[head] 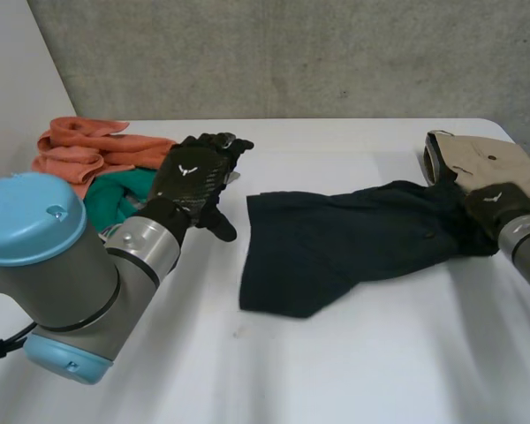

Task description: Fold the laundry.

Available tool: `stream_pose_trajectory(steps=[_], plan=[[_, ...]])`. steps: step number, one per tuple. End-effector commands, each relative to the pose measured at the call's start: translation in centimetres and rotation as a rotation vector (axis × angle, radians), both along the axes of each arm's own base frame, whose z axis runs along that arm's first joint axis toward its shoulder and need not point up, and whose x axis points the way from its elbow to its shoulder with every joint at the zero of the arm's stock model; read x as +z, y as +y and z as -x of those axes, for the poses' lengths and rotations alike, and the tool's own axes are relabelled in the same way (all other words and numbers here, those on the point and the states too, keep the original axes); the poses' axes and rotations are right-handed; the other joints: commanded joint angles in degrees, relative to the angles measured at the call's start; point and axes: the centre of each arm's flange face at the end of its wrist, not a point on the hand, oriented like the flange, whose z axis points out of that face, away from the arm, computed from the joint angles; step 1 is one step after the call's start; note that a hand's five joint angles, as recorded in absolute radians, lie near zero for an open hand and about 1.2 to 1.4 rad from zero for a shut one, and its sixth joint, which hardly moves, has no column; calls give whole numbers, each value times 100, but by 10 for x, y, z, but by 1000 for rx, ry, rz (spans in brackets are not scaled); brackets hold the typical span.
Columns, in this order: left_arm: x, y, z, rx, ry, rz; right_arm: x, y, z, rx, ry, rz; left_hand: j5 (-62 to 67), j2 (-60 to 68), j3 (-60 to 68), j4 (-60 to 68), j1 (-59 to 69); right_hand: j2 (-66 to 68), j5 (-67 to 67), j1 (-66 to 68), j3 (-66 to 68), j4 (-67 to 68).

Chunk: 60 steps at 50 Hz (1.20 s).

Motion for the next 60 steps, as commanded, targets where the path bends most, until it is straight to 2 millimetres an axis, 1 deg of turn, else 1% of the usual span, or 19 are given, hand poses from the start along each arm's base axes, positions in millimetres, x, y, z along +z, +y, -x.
stream_pose_trajectory(steps=[1, 2, 3, 6, 7, 11, 15, 17, 18, 19, 20, 23, 24, 28, 34, 38, 41, 51, 60], plan=[[10, 1, -2, 6, 12, 23, 28, 10, -15, 141, 282, 168, -261, -154, -205, -155, -98, 1370, 1438, 1976, 1244, 1151], [11, 1, -3, 7, 15, 27, 30, 13, -25, 176, 299, 197, -261, -154, -205, -155, -98, 1370, 1438, 1976, 1244, 1151], [12, 0, -3, 10, 14, 31, 34, 26, -58, 283, 319, 264, -261, -154, -205, -155, -98, 1370, 1438, 1976, 1244, 1151], [15, -2, -4, 15, 19, 41, 35, 57, -113, 488, 314, 367, -261, -154, -205, -155, -98, 1370, 1438, 1976, 1244, 1151], [16, -3, -4, 18, 21, 43, 31, 81, -143, 628, 298, 413, -261, -154, -205, -155, -98, 1370, 1438, 1976, 1244, 1151], [21, -6, -3, 21, 32, 61, -11, 131, -187, 935, 254, 392, -261, -154, -205, -155, -98, 1370, 1438, 1976, 1244, 1151], [26, -11, -1, 27, 42, 77, -35, 162, -201, 1105, 240, 350, -261, -154, -205, -155, -98, 1370, 1438, 1976, 1244, 1151], [29, -13, -1, 40, 47, 85, -37, 167, -201, 1127, 245, 346, -261, -154, -205, -155, -98, 1370, 1438, 1976, 1244, 1151], [30, -14, -2, 49, 50, 88, -37, 168, -201, 1132, 244, 346, -261, -154, -205, -155, -98, 60, 129, 666, -66, -158], [34, -17, -3, 75, 57, 97, -36, 169, -200, 1127, 233, 336, -261, -154, -205, -155, -98, -3600, -3531, -2994, -3726, -3819], [38, -21, -4, 104, 62, 106, -35, 171, -200, 1131, 210, 324, -261, -154, -205, -155, -98, -5630, -5562, -5024, -5756, -5849], [46, -26, -6, 147, 78, 129, -22, 167, -196, 1095, 145, 302, -261, -154, -205, -155, -98, -5630, -5562, -5024, -5756, -5849], [51, -29, -6, 169, 89, 141, -1, 160, -190, 1043, 62, 299, -261, -154, -205, -155, -98, -5630, -5562, -5024, -5756, -5849], [63, -35, -4, 193, 113, 171, 45, 143, -175, 906, -244, 214, -261, -154, -205, -155, -98, -5630, -5562, -5024, -5756, -5849], [69, -43, 6, 184, 128, 187, 63, 116, -158, 729, -542, 62, -261, -154, -205, -155, -98, -5630, -5562, -5024, -5756, -5849], [61, -42, 20, 152, 109, 159, 75, 84, -125, 546, -581, 62, -261, -154, -205, -155, -98, -5630, -5562, -5024, -5756, -5849], [40, -33, 41, 88, 67, 105, 74, 67, -102, 416, -562, 40, -240, -132, -184, -134, -77, -5630, -5562, -5024, -5756, -5849], [-46, -8, 75, -69, -94, -88, 60, 44, -81, 295, -501, -7, 514, 621, 570, 619, 676, -5630, -5562, -5024, -5756, -5849], [-83, -17, 94, -100, -196, -21, 44, 40, -85, 287, -493, -70, 1459, 1566, 1515, 1565, 1622, -5630, -5562, -5024, -5756, -5849]])
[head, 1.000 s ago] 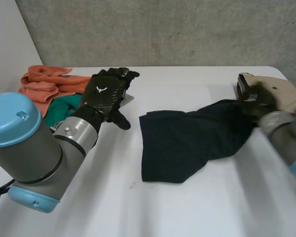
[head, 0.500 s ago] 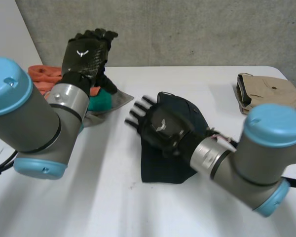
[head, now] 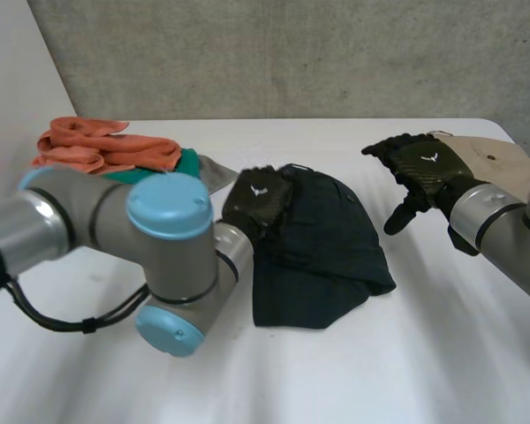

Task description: Fold the laundry.

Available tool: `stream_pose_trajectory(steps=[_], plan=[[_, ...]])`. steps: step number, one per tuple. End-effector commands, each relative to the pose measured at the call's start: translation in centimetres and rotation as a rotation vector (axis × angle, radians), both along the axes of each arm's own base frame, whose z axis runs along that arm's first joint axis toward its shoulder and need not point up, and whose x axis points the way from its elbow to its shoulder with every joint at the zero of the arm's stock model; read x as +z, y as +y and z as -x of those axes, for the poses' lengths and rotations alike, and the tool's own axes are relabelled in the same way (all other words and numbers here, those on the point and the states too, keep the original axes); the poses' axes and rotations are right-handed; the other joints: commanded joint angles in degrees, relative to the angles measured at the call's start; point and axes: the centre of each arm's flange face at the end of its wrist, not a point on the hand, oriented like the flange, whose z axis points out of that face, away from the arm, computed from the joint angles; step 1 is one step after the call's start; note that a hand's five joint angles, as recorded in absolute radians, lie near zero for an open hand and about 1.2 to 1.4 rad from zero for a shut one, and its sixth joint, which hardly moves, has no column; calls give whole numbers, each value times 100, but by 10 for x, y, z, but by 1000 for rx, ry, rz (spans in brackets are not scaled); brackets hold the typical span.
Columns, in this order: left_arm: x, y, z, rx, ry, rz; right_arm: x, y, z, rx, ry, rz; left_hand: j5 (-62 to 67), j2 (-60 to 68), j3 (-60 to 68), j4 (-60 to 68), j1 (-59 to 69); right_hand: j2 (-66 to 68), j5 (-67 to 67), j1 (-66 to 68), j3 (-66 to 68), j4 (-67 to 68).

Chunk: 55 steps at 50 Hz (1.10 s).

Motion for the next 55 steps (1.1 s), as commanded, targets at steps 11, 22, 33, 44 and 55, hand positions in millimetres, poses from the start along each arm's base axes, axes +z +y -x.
stream_pose_trajectory(steps=[11, 22, 33, 44, 55], plan=[[-38, -4, 18, -33, -137, 93, -20, -12, -7, 4, 31, -58, 5888, 5920, 5934, 5904, 5889, -166, -267, -269, -177, -176], [-9, 17, -12, 59, -200, 105, -15, -24, -16, 38, 54, -122, 5888, 5920, 5934, 5904, 5889, -166, -267, -269, -177, -176], [-23, 37, -23, 17, -346, 126, -56, -21, -44, 125, 80, -231, 3531, 3563, 3576, 3546, 3531, -166, -267, -269, -177, -176], [32, 20, -15, 58, -222, 237, -57, -23, -47, 116, 105, -210, -837, -805, -792, -822, -837, -166, -267, -269, -177, -176], [51, -5, -3, 70, -48, 177, 0, -15, -46, 131, 95, -67, -956, -924, -910, -940, -955, -166, -267, -269, -177, -176]])
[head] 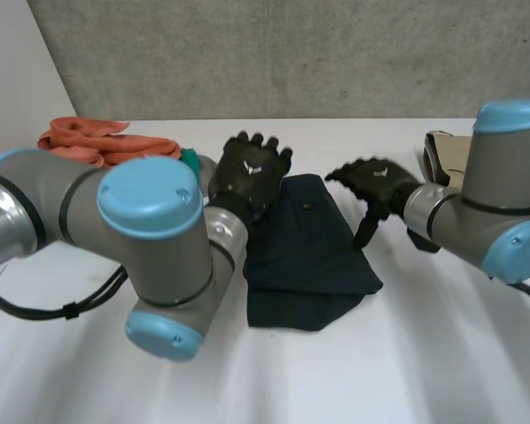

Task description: Fold the laundry.

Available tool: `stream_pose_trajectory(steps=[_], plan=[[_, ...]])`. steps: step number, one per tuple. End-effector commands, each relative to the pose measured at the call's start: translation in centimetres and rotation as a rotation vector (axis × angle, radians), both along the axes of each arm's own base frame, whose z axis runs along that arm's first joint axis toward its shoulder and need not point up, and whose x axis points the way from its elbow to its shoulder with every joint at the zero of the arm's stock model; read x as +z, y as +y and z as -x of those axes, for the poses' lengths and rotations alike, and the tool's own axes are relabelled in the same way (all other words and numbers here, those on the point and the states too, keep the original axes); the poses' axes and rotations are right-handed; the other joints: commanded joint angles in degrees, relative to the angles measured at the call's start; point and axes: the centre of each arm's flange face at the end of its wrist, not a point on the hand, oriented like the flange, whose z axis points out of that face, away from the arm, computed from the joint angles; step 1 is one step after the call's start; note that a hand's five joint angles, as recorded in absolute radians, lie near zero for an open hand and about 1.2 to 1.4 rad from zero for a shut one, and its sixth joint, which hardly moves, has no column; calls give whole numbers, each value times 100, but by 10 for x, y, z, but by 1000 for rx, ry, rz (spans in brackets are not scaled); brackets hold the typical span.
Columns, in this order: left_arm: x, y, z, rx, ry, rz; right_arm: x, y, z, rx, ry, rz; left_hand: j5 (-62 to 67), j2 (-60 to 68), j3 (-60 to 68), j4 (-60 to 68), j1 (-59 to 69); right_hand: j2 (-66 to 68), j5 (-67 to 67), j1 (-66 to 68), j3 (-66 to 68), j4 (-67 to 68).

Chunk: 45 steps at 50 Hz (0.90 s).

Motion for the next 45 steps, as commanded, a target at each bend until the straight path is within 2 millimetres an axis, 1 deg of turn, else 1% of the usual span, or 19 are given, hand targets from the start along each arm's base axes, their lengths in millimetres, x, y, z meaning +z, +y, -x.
stream_pose_trajectory(steps=[1, 4, 5, 8, 9, 11, 16, 17, 20, 25, 31, 35, 36, 38, 39, 40, 43, 44, 45], plan=[[-6, -19, 8, -9, 123, -127, 28, 6, 1, 14, -14, 56, -108, -130, -229, -135, -212, -166, -267, -230, -178, -176], [-18, -24, 9, 0, 112, -200, 19, 7, 1, 16, -4, 27, -108, -130, -229, -135, -211, -166, -267, -230, -178, -176], [-28, -24, 8, 10, 91, -252, 15, 7, 1, 17, 1, 12, -125, -146, -246, -151, -228, -166, -267, -230, -178, -176], [-43, -26, 5, 28, 59, -316, -1, 5, 0, 19, 18, -31, -159, -180, -279, -185, -262, -166, -267, -230, -178, -176], [-52, -28, 3, 40, 37, -348, -5, 5, 0, 17, 20, -37, -159, -180, -279, -185, -262, -166, -267, -230, -178, -176], [-59, -29, 1, 51, 21, -368, -11, 4, 0, 19, 25, -52, -159, -180, -279, -185, -262, -166, -267, -230, -178, -176], [-78, -31, -3, 70, -19, -404, -42, 3, -1, 22, 50, -118, -125, -146, -246, -151, -228, -166, -267, -230, -178, -176], [-82, -31, -4, 74, -28, -412, -45, 3, -1, 22, 55, -123, -92, -113, -212, -118, -195, -166, -267, -230, -178, -176], [-83, -31, -4, 77, -34, -419, -54, 1, 0, 21, 73, -123, -75, -96, -195, -101, -178, -166, -267, -230, -178, -176], [-79, -31, -4, 76, -39, -423, -60, 0, 1, 29, 111, -106, -24, -45, -145, -50, -127, -166, -267, -230, -178, -176], [-76, -31, -5, 76, -50, -430, -55, -2, 3, 17, 153, -67, -24, -45, -145, -50, -127, -166, -267, -230, -178, -176], [-65, -32, -2, 63, -46, -403, -33, -3, 5, -7, 161, -4, -58, -79, -178, -84, -161, -166, -267, -230, -178, -176], [-55, -31, -1, 53, -31, -387, -19, -2, 6, -18, 157, 34, -74, -96, -195, -101, -178, -166, -267, -230, -178, -176], [-40, -31, -1, 45, -5, -360, -5, 1, 7, -25, 147, 67, -108, -129, -229, -134, -211, -166, -267, -230, -178, -176], [-30, -31, -1, 43, 12, -343, 5, 5, 8, -28, 133, 97, -108, -130, -229, -135, -211, -166, -267, -230, -178, -176], [-10, -30, -2, 31, 46, -305, 8, 8, 8, -27, 129, 110, -125, -146, -246, -151, -228, -166, -267, -230, -178, -176], [19, -27, -2, -7, 97, -258, 12, 22, 7, -21, 103, 154, -125, -146, -246, -151, -228, -166, -267, -230, -178, -176], [32, -24, -2, -46, 121, -236, 10, 26, 8, -18, 101, 159, -92, -113, -212, -118, -195, -166, -267, -230, -178, -176], [39, -21, -1, -69, 132, -225, 7, 30, 8, -17, 99, 165, -75, -96, -195, -101, -178, -166, -267, -230, -178, -176]])
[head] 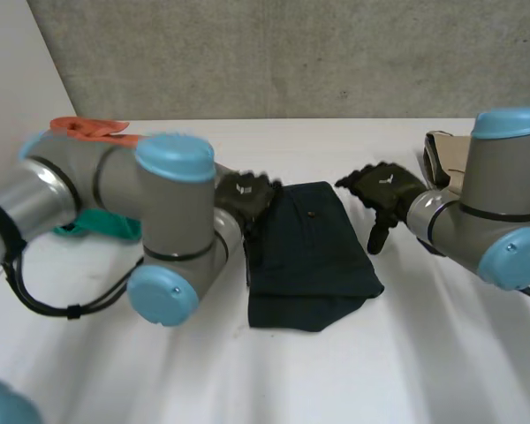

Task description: Fold the laundry.

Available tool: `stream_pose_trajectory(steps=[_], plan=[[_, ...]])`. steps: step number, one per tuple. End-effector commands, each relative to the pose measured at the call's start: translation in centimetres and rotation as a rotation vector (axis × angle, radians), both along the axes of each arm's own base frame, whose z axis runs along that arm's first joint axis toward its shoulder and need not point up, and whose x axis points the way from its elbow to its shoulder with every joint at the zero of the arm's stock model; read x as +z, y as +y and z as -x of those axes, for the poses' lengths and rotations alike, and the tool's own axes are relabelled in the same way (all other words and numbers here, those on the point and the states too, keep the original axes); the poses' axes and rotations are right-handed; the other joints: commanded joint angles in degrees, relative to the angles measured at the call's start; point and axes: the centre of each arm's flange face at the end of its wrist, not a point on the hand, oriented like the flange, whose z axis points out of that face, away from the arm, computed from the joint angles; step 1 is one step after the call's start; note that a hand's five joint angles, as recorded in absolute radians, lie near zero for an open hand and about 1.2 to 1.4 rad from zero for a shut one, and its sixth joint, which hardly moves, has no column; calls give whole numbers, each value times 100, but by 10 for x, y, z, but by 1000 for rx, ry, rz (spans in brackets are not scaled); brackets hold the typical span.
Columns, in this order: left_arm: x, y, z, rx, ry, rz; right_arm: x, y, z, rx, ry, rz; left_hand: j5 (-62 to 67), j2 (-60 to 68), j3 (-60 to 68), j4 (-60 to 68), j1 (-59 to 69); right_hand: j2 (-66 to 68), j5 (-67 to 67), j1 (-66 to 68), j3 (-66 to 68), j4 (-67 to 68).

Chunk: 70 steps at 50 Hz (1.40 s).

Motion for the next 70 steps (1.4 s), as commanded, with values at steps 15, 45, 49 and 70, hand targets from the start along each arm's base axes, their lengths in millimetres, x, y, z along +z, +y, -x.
stream_pose_trajectory(steps=[15, 45, 49, 70], plan=[[92, 44, 6, -424, 229, 74, -59, 112, 3, 149, -60, 51, -58, -16, -65, -55, 119, 30, -266, 81, -178, -176], [91, 43, 5, -413, 249, 56, -70, 51, -26, 117, -162, 281, -58, -16, -65, -55, 119, 7030, 6734, 7081, 6822, 6824], [97, 40, 4, -407, 257, 74, -46, 33, -26, 88, -208, 342, -75, -33, -82, -72, 102, 7030, 6734, 7081, 6822, 6824], [137, 40, -2, -398, 348, 177, 67, -170, 150, -240, -392, 647, -108, -67, -115, -106, 69, 7030, 6734, 7081, 6822, 6824]])
